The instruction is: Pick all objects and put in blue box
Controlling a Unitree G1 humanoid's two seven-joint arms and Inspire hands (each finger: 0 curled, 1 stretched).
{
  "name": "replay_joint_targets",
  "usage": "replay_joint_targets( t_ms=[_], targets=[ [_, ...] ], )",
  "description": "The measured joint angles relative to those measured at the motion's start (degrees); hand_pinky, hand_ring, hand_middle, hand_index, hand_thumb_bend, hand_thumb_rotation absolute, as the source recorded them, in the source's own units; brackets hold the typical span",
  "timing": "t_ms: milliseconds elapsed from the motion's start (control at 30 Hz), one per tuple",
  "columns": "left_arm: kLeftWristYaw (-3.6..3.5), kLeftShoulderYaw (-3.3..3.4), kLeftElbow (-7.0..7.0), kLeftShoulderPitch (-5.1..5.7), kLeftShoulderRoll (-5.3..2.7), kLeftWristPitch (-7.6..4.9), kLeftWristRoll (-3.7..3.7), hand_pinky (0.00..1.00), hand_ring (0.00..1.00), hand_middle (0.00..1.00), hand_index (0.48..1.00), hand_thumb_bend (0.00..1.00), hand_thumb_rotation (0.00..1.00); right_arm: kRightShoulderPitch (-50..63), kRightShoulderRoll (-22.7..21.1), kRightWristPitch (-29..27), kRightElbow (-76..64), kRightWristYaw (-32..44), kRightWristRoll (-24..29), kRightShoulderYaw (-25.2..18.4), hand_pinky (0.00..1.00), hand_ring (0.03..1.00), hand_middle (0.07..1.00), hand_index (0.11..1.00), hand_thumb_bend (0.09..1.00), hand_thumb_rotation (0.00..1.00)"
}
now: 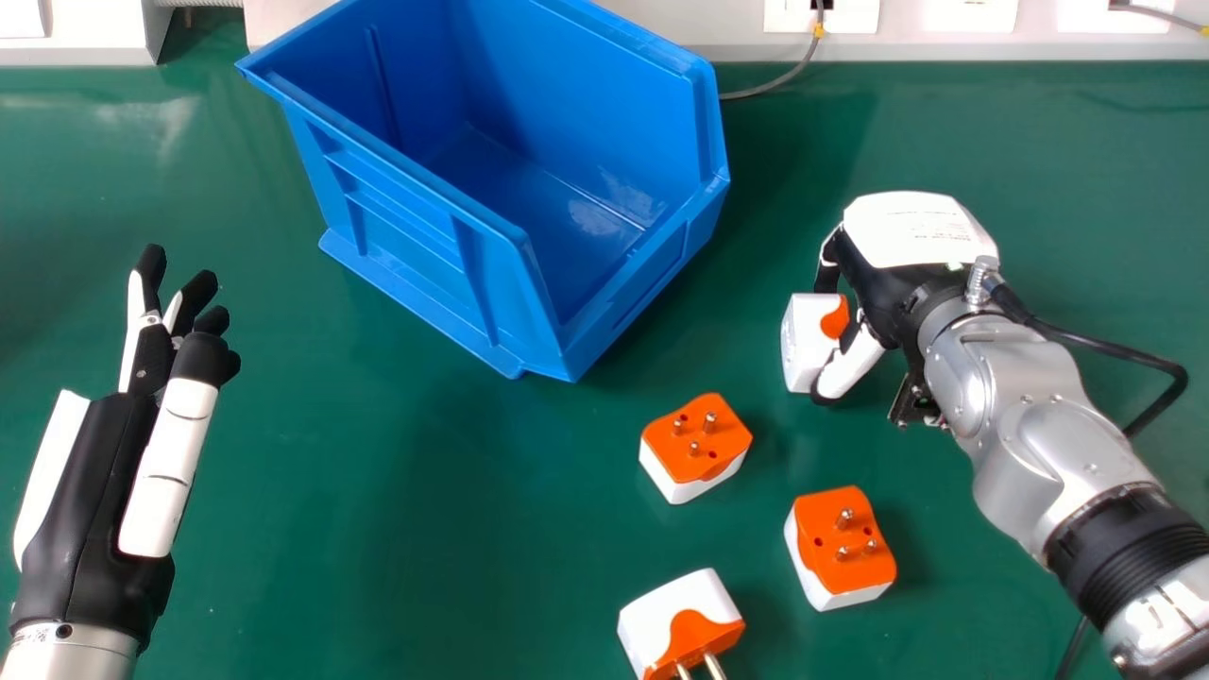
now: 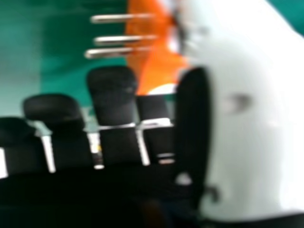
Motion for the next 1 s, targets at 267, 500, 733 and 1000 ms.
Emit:
replay_joint_targets(
  t_ms=[267, 500, 733, 1000],
  targets=[
    [0.01, -0.26, 0.45, -1.02, 0.04, 0.03, 0.55, 0.92, 0.97, 0.99, 1.0, 0.72, 1.0, 5.63, -3.7, 0.36, -12.66, 2.19, 1.36, -2.94, 0.03, 0.088, 0.163, 0.417, 0.485, 0.12],
    [0.03, -0.52, 1.07, -1.55, 0.06, 0.19, 1.08, 0.92, 0.97, 0.99, 1.0, 0.72, 1.0, 13.79, -8.27, 1.37, -31.1, 5.36, 3.3, -9.71, 0.06, 0.12, 0.198, 0.452, 0.488, 0.13],
    [-0.03, -0.66, 2.1, -2.51, 0.13, 0.36, 1.11, 0.92, 0.97, 0.99, 1.0, 0.72, 1.0, 20.9, -10.52, 0.34, -45.75, 7.55, 5.68, -15.99, 0.04, 0.093, 0.165, 0.465, 0.489, 0.14],
    [0.15, -0.77, 3.23, -3.43, 0.12, 0.35, 1.32, 0.92, 0.97, 0.99, 1.0, 0.73, 1.0, 24.43, -11.89, 0.34, -60.48, 13.64, 5.91, -20.48, 0.04, 0.094, 0.17, 0.468, 0.49, 0.14]
  ],
)
